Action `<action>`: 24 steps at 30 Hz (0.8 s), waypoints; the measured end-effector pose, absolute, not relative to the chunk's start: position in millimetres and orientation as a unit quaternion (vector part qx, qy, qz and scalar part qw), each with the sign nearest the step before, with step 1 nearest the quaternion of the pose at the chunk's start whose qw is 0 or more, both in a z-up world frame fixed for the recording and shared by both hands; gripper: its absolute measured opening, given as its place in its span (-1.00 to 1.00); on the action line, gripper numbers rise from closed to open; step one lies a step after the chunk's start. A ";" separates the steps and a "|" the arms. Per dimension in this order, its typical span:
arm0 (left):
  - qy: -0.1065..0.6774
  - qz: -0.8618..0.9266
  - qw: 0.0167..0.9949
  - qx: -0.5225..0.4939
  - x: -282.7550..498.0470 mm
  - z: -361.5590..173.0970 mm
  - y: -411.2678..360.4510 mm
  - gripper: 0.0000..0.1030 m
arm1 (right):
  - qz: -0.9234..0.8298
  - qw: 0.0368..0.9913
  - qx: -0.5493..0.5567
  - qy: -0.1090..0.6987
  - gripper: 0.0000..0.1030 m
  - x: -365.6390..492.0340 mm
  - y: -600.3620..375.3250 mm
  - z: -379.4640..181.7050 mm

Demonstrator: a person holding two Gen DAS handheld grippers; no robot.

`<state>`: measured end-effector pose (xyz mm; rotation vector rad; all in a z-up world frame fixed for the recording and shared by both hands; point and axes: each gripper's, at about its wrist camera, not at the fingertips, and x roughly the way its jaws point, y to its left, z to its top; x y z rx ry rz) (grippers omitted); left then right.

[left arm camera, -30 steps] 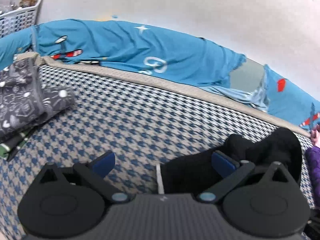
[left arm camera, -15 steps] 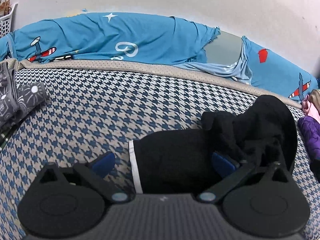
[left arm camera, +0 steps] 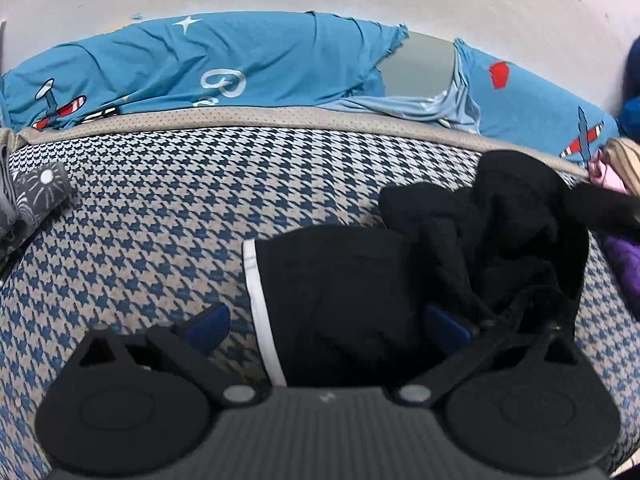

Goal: Fold clothes

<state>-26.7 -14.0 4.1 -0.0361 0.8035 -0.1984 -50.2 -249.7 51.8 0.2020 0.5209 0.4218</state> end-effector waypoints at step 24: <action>0.397 -0.094 0.913 -0.024 -24.5 3.1 -10.5 1.00 | 0.119 0.960 0.041 0.251 -0.84 -36.8 -244.8 36.9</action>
